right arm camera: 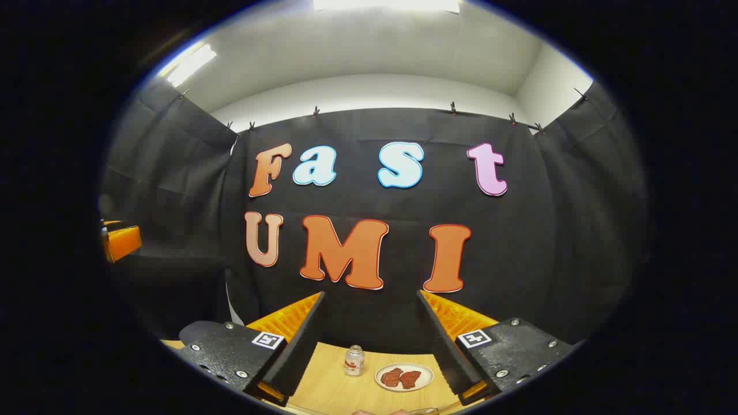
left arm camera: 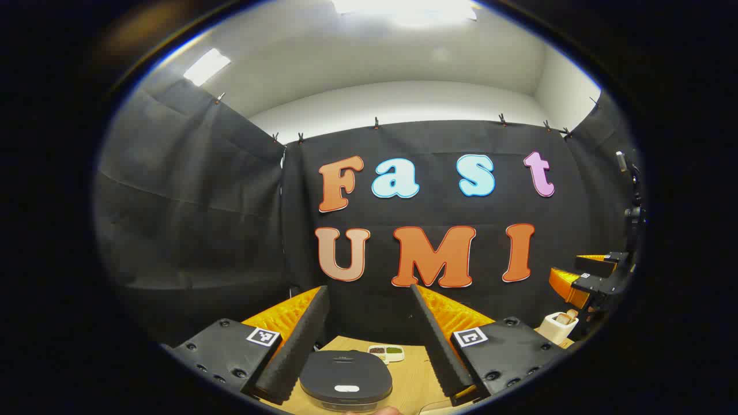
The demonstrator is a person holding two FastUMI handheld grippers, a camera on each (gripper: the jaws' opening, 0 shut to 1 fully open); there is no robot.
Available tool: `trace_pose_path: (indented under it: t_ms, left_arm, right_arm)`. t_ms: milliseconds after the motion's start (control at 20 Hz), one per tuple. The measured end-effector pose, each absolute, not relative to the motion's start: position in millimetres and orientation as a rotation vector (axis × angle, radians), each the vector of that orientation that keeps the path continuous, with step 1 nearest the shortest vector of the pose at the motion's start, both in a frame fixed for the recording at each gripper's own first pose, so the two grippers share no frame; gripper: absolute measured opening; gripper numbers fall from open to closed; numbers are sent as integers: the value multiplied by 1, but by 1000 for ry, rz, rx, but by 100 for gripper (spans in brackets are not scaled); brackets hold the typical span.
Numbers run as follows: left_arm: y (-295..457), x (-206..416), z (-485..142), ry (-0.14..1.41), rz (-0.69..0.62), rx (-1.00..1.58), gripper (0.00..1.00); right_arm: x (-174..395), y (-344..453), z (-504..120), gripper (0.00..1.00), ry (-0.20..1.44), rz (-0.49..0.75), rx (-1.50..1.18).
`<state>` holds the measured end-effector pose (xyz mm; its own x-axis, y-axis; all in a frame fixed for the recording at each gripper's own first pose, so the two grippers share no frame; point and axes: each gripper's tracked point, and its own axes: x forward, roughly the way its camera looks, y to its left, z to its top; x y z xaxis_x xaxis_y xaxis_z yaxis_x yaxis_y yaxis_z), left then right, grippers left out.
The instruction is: Close the left gripper, press the button to open the rice cooker; take a wooden spoon from the chopstick holder with the right hand, scoop a spoonful of rice and pour it into the rice cooker, then put the wooden spoon back into the chopstick holder.
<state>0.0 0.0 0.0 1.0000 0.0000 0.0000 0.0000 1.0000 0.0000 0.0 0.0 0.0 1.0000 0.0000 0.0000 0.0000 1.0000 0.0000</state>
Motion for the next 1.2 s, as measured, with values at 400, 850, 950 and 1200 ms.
trace_pose_path:
  t_ms: [400,850,950,1200]
  left_arm:
    - [-12,-4,9,-13,1,20,90]
    - [-13,-4,15,-29,-14,24,97]
    - [-12,-4,13,-24,-14,21,97]
    - [-11,-3,12,-26,-16,17,97]
  right_arm:
    - [0,-1,-2,94,-1,12,11]
    - [3,-6,-5,94,10,0,21]
    - [4,-6,-4,96,9,-6,22]
    - [3,-7,-8,94,20,-14,12]
